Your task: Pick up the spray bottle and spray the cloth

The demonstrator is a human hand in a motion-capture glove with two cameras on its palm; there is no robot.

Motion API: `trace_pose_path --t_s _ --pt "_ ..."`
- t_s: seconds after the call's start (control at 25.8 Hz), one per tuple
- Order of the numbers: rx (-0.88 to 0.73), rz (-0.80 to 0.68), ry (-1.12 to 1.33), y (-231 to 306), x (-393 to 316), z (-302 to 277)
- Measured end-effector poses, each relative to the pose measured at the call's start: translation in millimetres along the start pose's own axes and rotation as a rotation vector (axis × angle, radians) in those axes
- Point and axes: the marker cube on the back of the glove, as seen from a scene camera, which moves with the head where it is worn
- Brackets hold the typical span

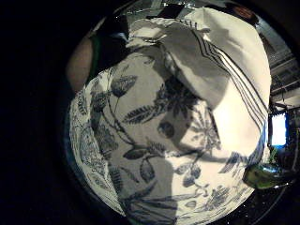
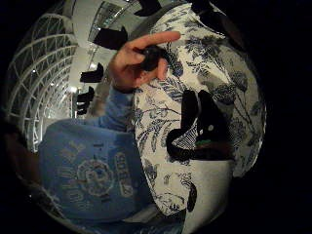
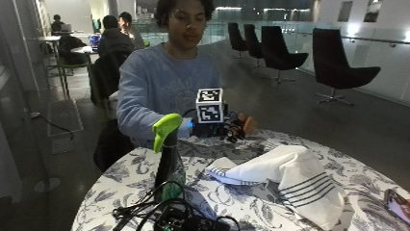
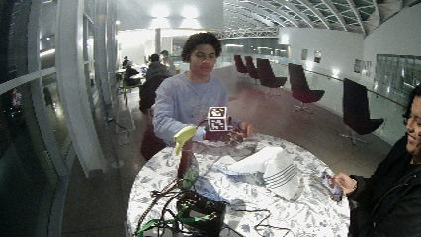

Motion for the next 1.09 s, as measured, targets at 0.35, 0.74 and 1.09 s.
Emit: trace_pose_path --t_s 0.35,0.74,1.09 --pt "0.009 -0.005 0.008 -3 2 -6" --pt "-0.002 0.001 0.016 -2 3 -5" --pt "0.039 0.092 0.019 49 17 -15"
